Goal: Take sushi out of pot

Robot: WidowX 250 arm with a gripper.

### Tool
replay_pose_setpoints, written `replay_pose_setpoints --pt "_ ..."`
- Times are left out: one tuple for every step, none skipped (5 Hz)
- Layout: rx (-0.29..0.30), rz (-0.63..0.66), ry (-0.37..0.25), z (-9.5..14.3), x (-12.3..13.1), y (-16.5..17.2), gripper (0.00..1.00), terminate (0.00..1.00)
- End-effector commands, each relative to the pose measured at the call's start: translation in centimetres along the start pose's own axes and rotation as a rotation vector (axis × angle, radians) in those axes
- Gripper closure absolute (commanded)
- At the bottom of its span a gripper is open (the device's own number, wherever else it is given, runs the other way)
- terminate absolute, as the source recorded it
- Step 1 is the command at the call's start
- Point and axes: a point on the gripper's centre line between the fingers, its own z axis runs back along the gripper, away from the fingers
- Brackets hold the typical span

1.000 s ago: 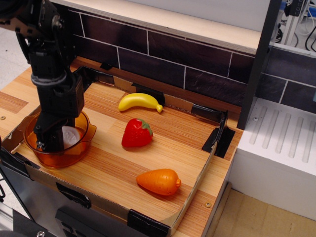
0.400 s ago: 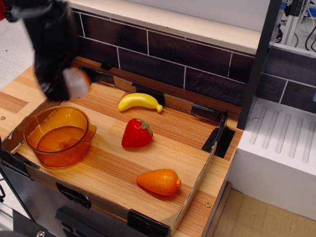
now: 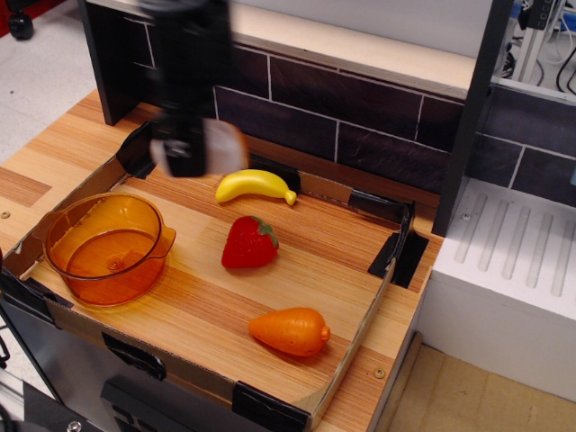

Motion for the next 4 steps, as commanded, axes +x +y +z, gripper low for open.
replay_pose_setpoints --pt "0.053 -0.129 0.005 -1.8 5.0 2.0 1.00 0.00" --pt "0.057 -0.177 0.009 -3.2 6.6 1.9 1.00 0.00" --pt "0.003 -0.180 0.012 -4.6 7.7 2.2 1.00 0.00" --pt "0.016 -0.159 -0.011 -5.3 8.5 2.1 1.00 0.00"
